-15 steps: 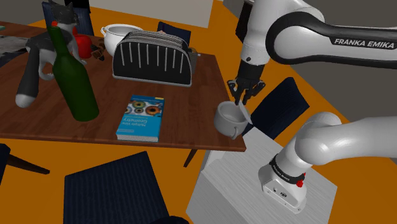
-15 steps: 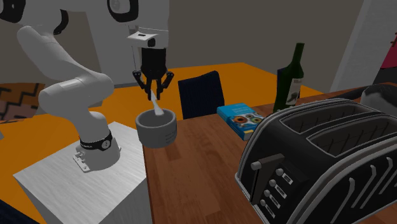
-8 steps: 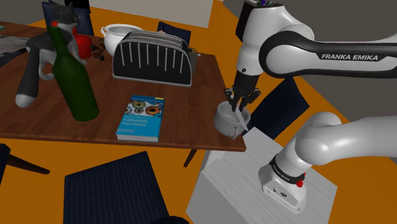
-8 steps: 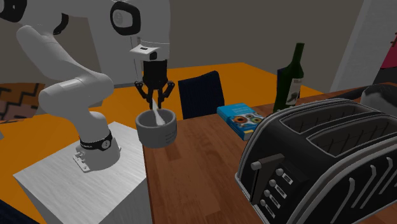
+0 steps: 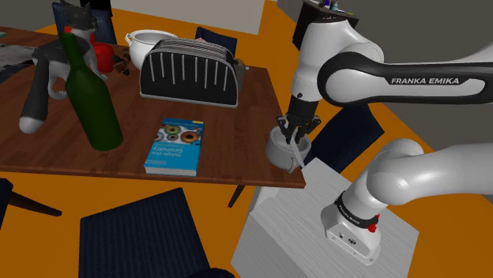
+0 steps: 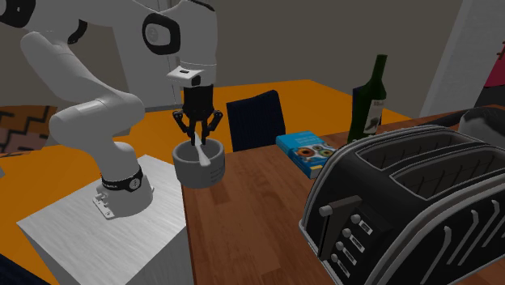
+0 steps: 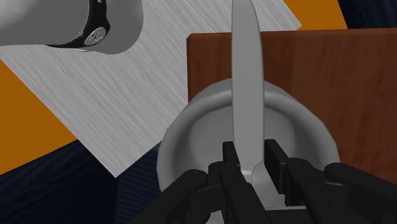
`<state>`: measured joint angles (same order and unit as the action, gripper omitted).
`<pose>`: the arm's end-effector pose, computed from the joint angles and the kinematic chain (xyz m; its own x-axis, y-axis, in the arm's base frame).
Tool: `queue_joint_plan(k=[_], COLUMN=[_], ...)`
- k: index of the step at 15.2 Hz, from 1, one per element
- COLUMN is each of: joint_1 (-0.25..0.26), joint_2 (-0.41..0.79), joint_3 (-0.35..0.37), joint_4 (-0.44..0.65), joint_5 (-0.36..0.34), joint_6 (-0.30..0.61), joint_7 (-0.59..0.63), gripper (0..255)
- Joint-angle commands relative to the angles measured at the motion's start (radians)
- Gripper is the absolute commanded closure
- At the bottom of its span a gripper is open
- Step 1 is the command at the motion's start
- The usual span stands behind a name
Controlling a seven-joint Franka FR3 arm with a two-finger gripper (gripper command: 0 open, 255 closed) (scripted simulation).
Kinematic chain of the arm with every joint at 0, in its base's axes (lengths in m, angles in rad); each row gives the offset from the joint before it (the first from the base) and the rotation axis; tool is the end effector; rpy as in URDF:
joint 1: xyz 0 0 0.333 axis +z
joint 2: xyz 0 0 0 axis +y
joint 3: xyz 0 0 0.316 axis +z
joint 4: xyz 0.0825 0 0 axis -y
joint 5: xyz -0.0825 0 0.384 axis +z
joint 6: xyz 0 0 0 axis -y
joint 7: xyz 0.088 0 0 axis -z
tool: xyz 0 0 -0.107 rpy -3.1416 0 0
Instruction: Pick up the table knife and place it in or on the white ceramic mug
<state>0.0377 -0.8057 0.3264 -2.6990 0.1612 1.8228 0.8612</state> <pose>0.2821 0.1182 0.4417 0.7950 -0.6066 0.0042 -0.6026 -0.7889 0.1203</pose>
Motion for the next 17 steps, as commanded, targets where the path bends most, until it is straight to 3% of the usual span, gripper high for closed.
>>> queue_joint_plan(k=[1,3,4,9,13,17], joint_1=[0.000,0.000,0.000,0.000,-0.009,-0.008], joint_2=[0.001,0.001,0.001,0.001,0.002,0.002], joint_3=[0.000,0.000,0.000,0.000,-0.017,-0.017], joint_4=[-0.001,-0.001,-0.001,-0.001,0.127,0.127], joint_5=[0.001,0.001,0.000,0.001,-0.017,-0.017], joint_6=[0.001,0.001,0.001,0.001,-0.124,-0.124], joint_7=[0.000,0.000,0.000,0.000,0.003,0.003], gripper=[255,255,0,0,0,0])
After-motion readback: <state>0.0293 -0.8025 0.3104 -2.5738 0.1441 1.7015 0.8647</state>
